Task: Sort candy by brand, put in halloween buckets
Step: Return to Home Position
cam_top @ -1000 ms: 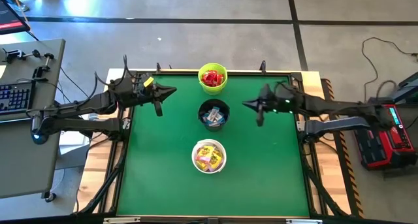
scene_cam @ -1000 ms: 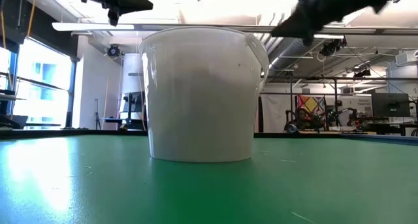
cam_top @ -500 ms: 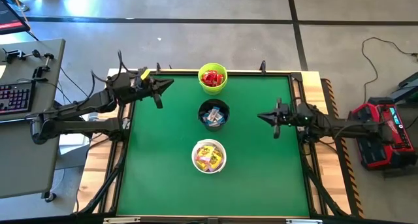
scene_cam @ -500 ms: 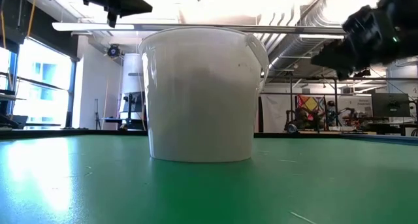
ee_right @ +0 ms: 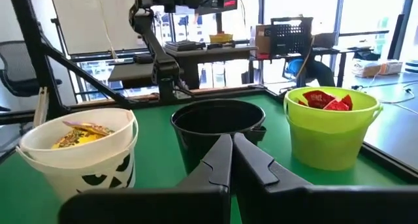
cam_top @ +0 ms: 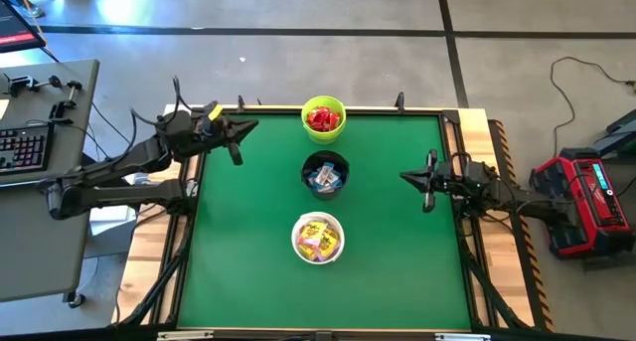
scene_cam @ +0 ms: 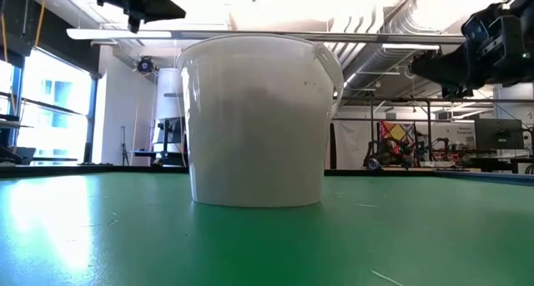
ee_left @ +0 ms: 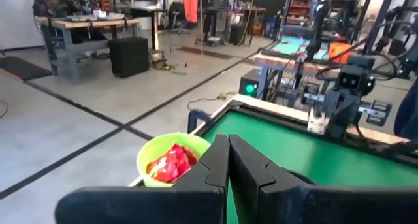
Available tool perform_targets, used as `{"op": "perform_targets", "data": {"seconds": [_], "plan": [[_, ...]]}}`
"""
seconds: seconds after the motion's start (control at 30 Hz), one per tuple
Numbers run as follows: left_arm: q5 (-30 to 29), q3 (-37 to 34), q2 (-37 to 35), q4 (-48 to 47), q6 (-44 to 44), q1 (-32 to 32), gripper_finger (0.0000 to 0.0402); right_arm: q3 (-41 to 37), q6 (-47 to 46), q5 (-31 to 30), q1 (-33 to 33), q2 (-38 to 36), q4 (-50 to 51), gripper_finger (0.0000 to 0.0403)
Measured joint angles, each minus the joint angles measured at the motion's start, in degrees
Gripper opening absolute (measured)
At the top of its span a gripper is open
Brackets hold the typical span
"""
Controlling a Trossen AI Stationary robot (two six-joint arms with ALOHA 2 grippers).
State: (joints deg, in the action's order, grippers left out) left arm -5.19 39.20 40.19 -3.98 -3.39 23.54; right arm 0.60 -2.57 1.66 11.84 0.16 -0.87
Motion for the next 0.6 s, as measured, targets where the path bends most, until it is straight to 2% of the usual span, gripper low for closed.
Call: {"op": "perform_targets", "data": {"seconds": [0.2, 0.43, 0.6], "plan": [[2.6, -1.0, -5.0, -5.7, 0.6, 1.3, 0.0000, 0.0, -0.4, -0.2, 0.0, 0.1, 0.1, 0.0000], [3.5, -14.7, -14.3, 5.9, -0.4, 2.1, 0.0000, 0.0, -0.4, -1.7, 0.7, 0.1, 0.2, 0.0000], [3.5, -20.4, -21.4, 4.7, -1.3, 2.8, 0.0000, 0.0, -0.1, -1.7, 2.2, 0.1, 0.2, 0.0000]]}}
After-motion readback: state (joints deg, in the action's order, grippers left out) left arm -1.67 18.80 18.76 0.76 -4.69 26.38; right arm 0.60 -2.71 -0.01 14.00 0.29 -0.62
